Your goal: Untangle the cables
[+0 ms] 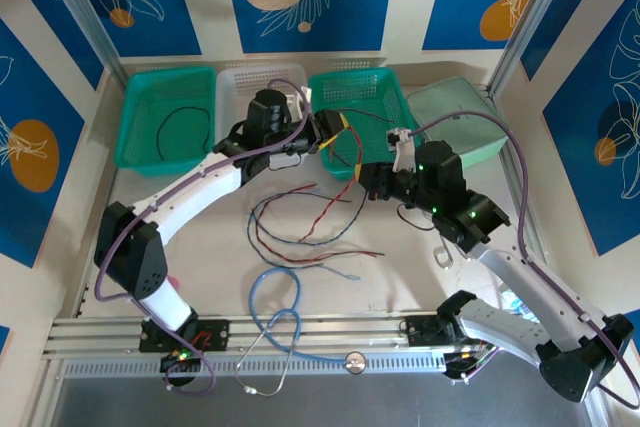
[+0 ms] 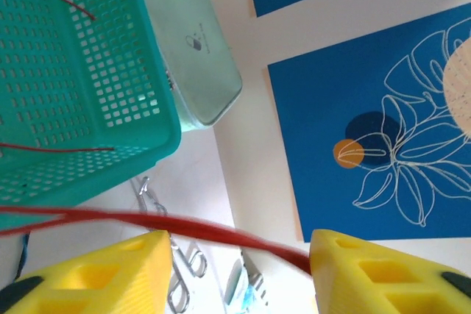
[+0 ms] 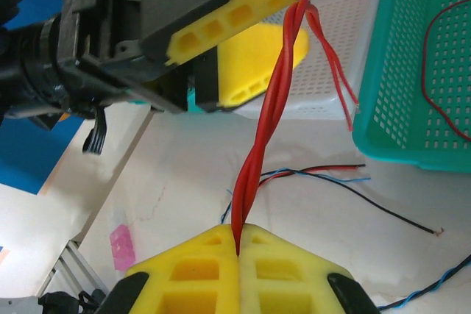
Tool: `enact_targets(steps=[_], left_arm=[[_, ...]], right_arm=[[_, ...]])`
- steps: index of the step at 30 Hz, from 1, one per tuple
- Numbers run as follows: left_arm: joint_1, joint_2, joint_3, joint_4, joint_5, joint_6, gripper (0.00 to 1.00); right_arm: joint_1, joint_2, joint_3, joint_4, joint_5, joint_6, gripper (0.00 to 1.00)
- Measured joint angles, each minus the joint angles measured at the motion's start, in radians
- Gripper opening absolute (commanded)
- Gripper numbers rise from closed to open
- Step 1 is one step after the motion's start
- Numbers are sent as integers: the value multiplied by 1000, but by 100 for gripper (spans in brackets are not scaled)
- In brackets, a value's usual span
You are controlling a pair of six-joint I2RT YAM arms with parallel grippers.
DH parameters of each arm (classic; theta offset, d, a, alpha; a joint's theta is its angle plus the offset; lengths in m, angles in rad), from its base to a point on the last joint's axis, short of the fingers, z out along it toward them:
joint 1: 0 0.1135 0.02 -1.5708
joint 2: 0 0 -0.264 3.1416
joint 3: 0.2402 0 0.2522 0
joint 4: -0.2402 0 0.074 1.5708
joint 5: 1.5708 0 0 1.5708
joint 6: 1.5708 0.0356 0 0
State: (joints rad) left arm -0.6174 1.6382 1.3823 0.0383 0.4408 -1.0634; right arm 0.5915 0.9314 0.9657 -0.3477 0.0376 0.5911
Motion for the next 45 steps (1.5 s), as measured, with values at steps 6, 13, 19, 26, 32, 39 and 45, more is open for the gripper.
enact_targets(steps=[6,13,19,26,32,39,45], left_arm=[[0,28,72,48,6,-24,68],[-11,37,92,46,19,-20,71],[-18,3,91,-53,2,43,72],[-19,-105,77,-101,-11,76,74],[-24,-116,-16,-51,-3,28,75],[-48,-69,-30,-3,2,-21,75],[-48,-16,18,21,2,-26,74]], right_arm=[[0,-39,-44,0,-13,-1,0],[-10,-58,-61,-3,-13,-1,0],[-39,-28,-61,7,-11,0,0],[-57,32,-59,53,-13,1,0],[-57,68,-48,109,-36,4,0],[-44,69,-42,162,-84,11,0],[-34,60,-40,167,-97,11,0]])
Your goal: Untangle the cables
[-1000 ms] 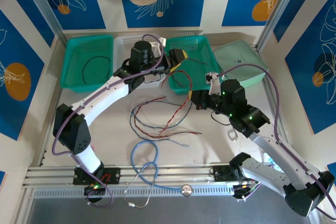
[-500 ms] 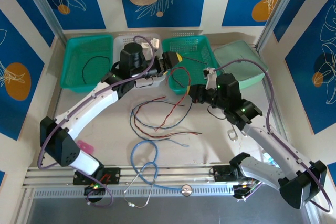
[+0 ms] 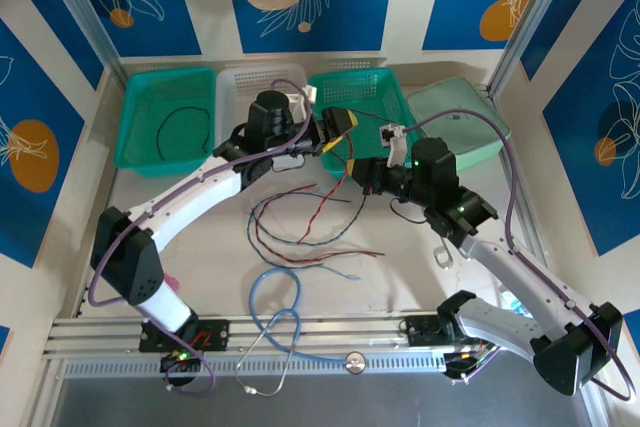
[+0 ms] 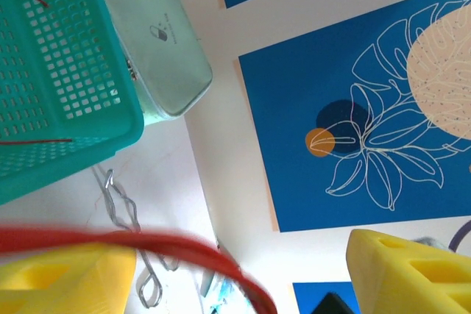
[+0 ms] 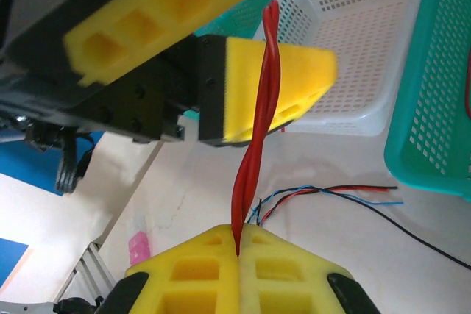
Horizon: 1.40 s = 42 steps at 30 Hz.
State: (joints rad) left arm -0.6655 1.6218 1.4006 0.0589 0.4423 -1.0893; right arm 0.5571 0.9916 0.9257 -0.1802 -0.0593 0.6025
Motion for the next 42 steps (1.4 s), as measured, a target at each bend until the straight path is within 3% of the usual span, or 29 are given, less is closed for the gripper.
enact_targets(steps=[6,15,23,27,28,30,32,34,42], left_arm=[[6,72,116,-29,-2,43,65],[36,77,145,-42,-5,51,53],[61,77,147,-40,2,47,31],[68,77,149,-41,6,48,7],[69,77,151,-42,11,54,0],[70,77,168,-59,31,76,0],[70,77,192,-91,49,129,0],[70,75,217,-132,66,210,0],[70,-40,243,-452,81,722,0]], right_arm=[[0,-50,-4,-8,0,0,0],[0,-98,-43,-23,3,0,0],[0,-98,-45,-34,3,0,0],[-1,-98,-45,-41,3,0,0],[-1,-98,-45,-44,3,0,8],[-1,-98,-40,-67,8,3,45],[-8,-98,-12,-121,18,3,63],[-21,-98,36,-174,23,-10,68],[-93,-123,216,-299,25,-27,68]])
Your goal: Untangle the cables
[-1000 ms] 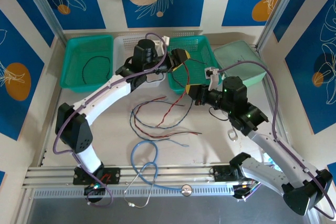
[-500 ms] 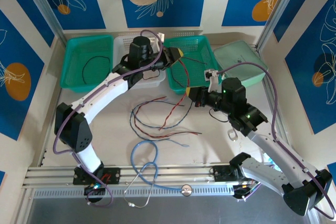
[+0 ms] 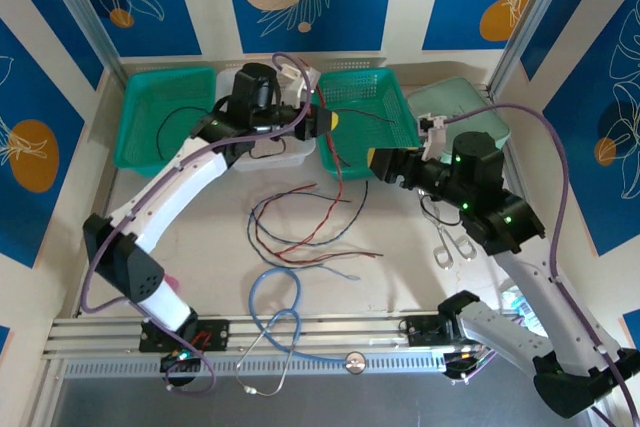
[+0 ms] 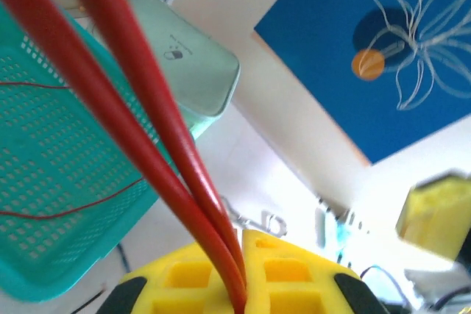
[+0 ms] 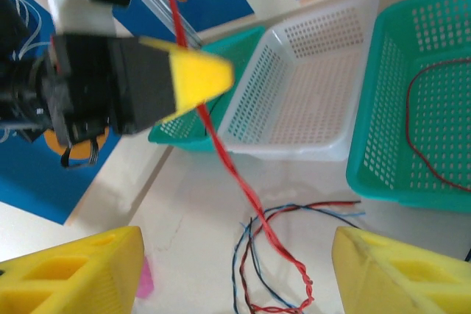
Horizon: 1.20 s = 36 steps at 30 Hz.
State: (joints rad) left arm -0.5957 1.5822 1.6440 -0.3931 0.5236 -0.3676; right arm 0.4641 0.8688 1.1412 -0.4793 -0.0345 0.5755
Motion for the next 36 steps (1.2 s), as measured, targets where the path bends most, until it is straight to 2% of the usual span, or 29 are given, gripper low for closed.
enact_targets(steps=[7,12,15,21,26,36], left_arm=[[0,-148,-89,-77,16,306,0],[0,-158,-97,-128,74,412,0],[0,-158,-107,-146,110,434,0],[0,-158,-146,-150,142,456,0],[0,-159,-148,-154,148,464,0],[0,-160,-148,-154,164,441,0]], right_arm=[[-4,42,93,-8,-43,9,67],[0,135,145,18,-128,23,51],[9,196,159,64,-197,24,42],[14,324,262,108,-276,32,35],[29,397,372,114,-319,12,31],[61,439,378,112,-361,-3,27]])
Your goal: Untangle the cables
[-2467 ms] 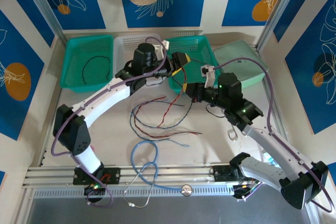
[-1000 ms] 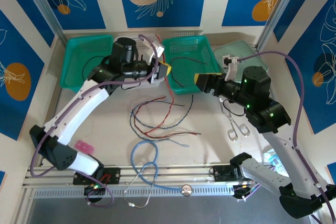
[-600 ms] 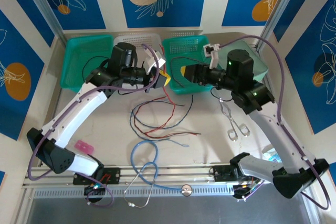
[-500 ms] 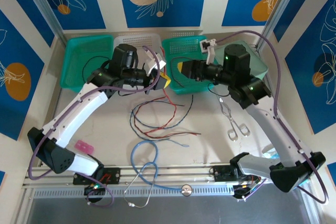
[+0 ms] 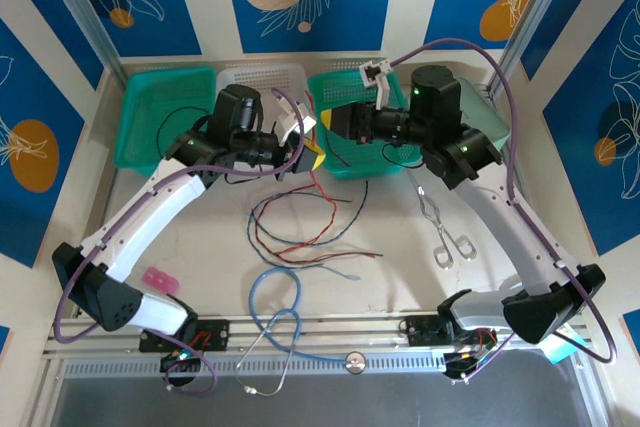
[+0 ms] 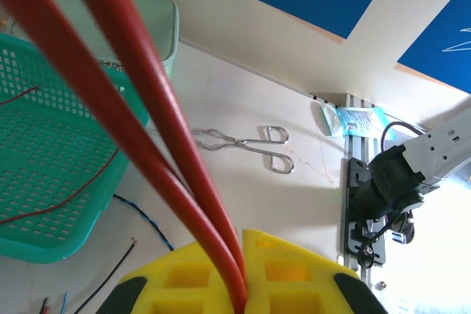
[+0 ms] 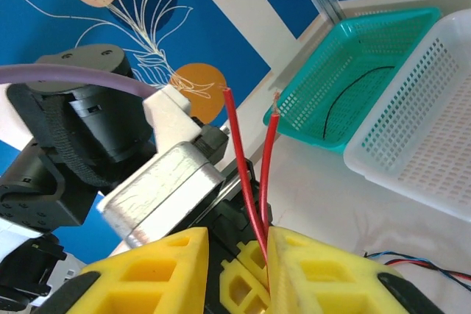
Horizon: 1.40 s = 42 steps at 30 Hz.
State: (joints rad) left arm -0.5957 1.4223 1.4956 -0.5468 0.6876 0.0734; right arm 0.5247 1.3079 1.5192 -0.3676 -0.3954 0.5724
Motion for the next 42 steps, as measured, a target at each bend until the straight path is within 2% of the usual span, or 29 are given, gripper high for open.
enact_targets(steps=[11,15,17,24,30,31,34,37,40,42], left_arm=[[0,0,0,11,19,-38,0],[0,0,0,16,19,-42,0],[0,0,0,15,19,-42,0],[0,0,0,15,19,-43,0],[0,0,0,15,19,-49,0],[0,0,0,15,19,-49,0],[0,0,0,15,19,-50,0],[0,0,0,16,19,-50,0],[0,0,0,16,19,-50,0],[0,0,0,16,19,-50,0]], right_arm=[[13,42,0,-6,-6,0,24],[18,46,0,-7,-9,2,32],[18,46,0,-7,-10,3,32],[18,46,-1,-6,-14,4,21],[19,52,-1,2,-24,3,6],[19,55,-1,3,-24,3,6],[19,57,-2,5,-24,7,15],[20,57,-2,5,-24,4,18],[23,57,-2,5,-24,3,18],[23,58,-2,5,-25,3,14]])
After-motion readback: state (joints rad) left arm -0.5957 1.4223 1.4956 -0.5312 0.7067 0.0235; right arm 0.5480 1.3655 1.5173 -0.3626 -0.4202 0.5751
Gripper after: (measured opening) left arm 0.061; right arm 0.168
